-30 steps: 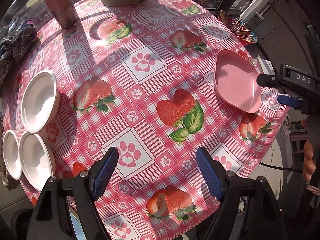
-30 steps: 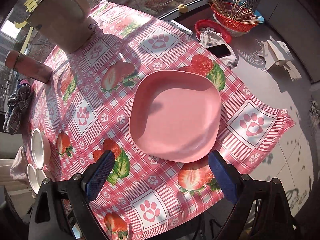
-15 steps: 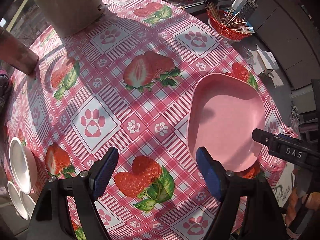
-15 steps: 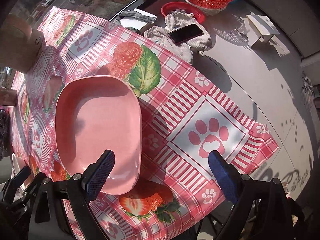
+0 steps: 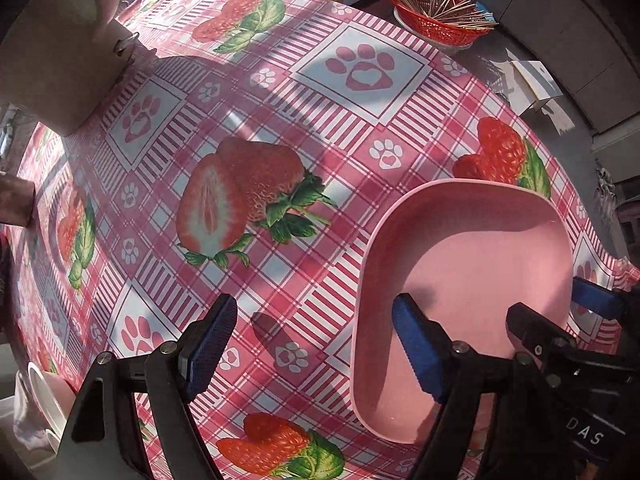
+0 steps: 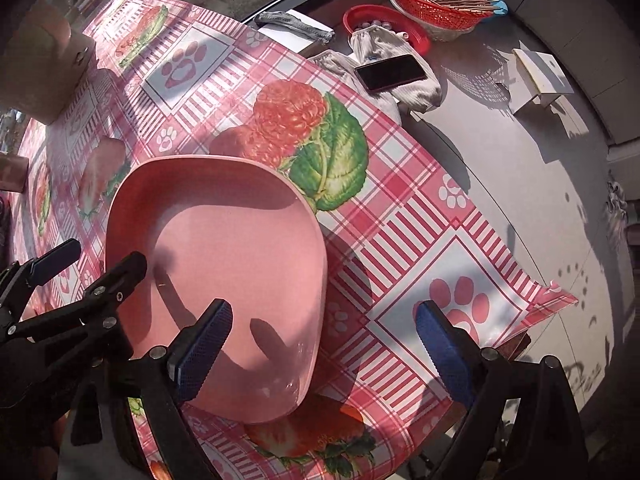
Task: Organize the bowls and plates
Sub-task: 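Move both grippers toward the rim of the pink square plate, then close both grippers on the rim of the pink plate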
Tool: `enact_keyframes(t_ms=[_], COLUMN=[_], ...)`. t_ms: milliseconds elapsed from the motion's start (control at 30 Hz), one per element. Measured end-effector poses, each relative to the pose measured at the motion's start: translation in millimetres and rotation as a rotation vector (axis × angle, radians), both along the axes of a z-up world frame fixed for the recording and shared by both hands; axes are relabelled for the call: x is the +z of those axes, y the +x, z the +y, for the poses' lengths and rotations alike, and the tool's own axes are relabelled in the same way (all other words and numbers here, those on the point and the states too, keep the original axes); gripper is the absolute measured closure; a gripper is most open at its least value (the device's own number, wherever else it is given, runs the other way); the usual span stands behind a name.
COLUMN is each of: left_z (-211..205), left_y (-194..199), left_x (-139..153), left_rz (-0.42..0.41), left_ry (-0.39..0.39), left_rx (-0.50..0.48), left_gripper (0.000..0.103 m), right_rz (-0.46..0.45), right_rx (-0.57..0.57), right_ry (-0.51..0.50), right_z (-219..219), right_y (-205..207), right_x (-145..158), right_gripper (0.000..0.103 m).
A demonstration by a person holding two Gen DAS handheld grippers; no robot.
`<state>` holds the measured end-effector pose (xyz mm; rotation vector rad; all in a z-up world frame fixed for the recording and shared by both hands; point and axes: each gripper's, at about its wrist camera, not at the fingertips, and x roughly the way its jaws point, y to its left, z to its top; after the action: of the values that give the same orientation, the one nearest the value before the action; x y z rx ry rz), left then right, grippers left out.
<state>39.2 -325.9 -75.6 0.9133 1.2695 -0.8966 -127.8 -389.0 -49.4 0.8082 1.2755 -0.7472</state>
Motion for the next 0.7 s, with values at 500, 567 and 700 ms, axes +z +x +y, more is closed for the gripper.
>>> enact_keyframes(t_ms=[500,567,700], left_z=[-9.3,-4.4,8.1], left_y=[-10.7,-17.7,-17.6], left_x=[-2.2,-1.8,-0.9], left_rz=[0.114,0.122,0.129], left_ry=[-0.027,-0.039,-0.056], left_rx=[-0.027,-0.038,-0.017], left_gripper=[0.037,0.042,0.048], right_rz=[0.073,0.079,0.054], right_rx=[0.098,0.104,0.131], right_ry=[-0.066,-0.068,-0.042], right_z=[9.3,12.0,21.6], right_y=[12.4,15.5,16.8], right_x=[6.1,6.9,7.3], right_gripper=[0.078,0.078,0.083])
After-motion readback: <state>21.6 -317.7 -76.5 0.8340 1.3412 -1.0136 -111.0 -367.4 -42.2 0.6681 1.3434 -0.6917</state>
